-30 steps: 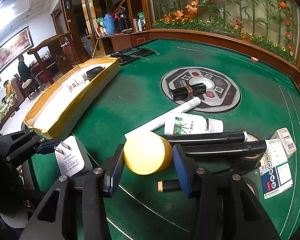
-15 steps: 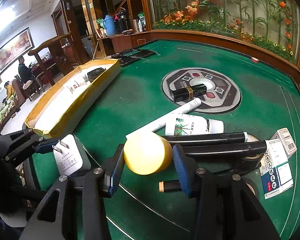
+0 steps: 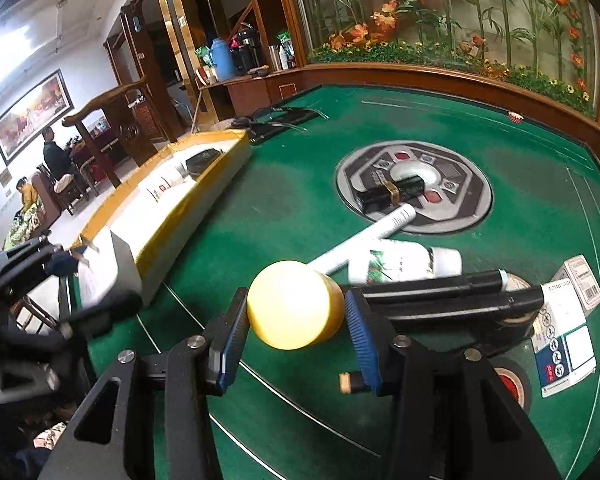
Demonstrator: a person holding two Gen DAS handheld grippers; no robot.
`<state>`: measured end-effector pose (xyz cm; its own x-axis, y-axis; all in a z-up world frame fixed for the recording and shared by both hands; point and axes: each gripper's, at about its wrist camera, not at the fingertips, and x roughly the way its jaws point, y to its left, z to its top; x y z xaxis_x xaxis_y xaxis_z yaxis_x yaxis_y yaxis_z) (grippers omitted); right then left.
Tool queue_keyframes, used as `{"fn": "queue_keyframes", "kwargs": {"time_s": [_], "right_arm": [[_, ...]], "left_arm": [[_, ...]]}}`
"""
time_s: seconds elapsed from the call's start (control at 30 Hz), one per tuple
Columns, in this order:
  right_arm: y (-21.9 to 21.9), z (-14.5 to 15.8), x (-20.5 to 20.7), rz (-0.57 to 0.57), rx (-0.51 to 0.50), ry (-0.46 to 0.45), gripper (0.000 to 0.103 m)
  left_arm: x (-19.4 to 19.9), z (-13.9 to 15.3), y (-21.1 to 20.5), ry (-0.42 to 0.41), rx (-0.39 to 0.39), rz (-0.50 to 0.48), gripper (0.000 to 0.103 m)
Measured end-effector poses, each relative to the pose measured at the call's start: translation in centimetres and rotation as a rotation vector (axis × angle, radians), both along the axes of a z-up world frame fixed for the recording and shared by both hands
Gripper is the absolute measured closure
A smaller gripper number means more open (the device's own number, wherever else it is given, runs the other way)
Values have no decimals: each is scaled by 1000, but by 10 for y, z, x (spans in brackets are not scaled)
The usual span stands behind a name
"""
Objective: Organize rigid objects
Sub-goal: 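Carry the charger and yellow ball into the tray and open both grippers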
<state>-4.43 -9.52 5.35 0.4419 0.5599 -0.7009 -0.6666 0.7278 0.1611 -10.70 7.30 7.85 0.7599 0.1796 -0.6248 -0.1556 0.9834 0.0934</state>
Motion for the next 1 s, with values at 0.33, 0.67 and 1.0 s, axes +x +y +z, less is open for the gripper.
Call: {"fn": "queue_keyframes", "kwargs": {"time_s": [0.33,0.67,1.0], "right_arm": [[65,30,-11,111,34,-29,56],[163,7,-16,209,5,101,56],[194,-12,-18,212,-68,70,56]], "left_arm": [[-12,-3,87,-13,-47,220,47],[-3,-34,136,49,-64,327,47],[1,-48,155,78,-62,357,47]]}}
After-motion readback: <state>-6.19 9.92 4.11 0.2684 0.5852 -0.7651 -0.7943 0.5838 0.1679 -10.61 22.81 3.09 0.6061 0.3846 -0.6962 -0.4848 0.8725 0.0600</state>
